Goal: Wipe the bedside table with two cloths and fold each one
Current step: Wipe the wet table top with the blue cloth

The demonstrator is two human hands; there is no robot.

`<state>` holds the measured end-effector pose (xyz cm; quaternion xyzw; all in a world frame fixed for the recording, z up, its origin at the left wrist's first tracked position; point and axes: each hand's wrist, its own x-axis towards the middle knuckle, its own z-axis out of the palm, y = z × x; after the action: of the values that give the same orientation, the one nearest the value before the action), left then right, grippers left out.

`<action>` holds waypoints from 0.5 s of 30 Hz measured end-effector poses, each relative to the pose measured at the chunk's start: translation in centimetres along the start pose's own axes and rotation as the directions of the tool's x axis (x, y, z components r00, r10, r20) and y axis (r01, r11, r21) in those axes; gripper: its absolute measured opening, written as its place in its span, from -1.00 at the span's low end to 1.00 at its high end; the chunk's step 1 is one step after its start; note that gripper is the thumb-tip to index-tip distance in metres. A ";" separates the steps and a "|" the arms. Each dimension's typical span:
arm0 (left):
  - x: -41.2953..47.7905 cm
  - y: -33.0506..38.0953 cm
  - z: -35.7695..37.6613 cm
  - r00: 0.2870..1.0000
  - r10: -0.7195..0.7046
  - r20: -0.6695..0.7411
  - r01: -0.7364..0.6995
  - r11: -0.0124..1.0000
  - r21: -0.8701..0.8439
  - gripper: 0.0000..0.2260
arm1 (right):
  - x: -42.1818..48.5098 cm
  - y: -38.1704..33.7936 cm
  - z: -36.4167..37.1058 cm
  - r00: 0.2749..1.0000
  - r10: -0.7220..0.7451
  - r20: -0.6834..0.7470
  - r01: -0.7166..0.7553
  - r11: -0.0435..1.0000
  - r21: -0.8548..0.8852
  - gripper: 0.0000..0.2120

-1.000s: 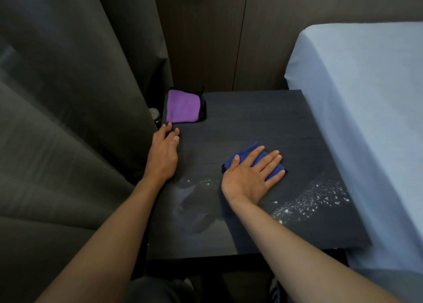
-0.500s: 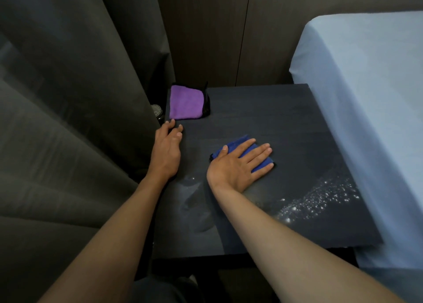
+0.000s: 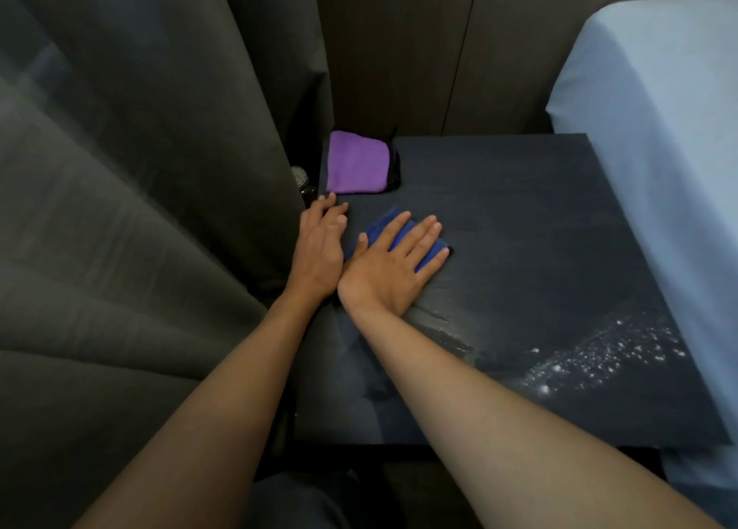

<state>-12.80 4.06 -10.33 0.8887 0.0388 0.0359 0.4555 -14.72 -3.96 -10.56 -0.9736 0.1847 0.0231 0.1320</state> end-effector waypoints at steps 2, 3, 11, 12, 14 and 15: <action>0.1 0.2 -0.1 0.999 -0.046 0.016 0.048 0.995 -0.090 -0.43 | -0.2 -0.3 0.1 0.999 -0.050 0.014 0.050 0.999 -0.017 -0.34; 0.2 0.4 -0.2 0.997 -0.073 0.030 0.076 0.989 -0.127 -0.44 | -0.3 -0.3 0.1 0.996 -0.086 0.026 0.087 0.996 -0.029 -0.34; 1.0 0.5 -1.0 0.986 -0.058 0.155 0.041 0.993 0.110 -0.60 | -1.6 0.0 -0.7 0.832 -0.514 0.208 0.548 0.820 -0.166 -0.20; 1.0 0.5 -1.0 0.987 -0.052 0.154 0.028 0.988 0.155 -0.59 | -1.6 0.2 -0.8 0.810 -0.548 0.209 0.582 0.795 -0.170 -0.21; 1.0 0.6 -1.0 0.988 -0.047 0.150 0.017 0.981 0.195 -0.58 | -1.4 0.5 -0.7 0.769 -0.604 0.211 0.637 0.754 -0.160 -0.24; 1.0 0.6 -1.0 0.987 -0.041 0.154 0.010 0.980 0.199 -0.58 | -1.3 0.6 -0.7 0.753 -0.626 0.205 0.656 0.739 -0.152 -0.25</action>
<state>-11.86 4.59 -9.25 0.9289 0.0177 -0.0442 0.3672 -16.18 -4.27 -9.91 -0.9816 -0.1755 0.0643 0.0388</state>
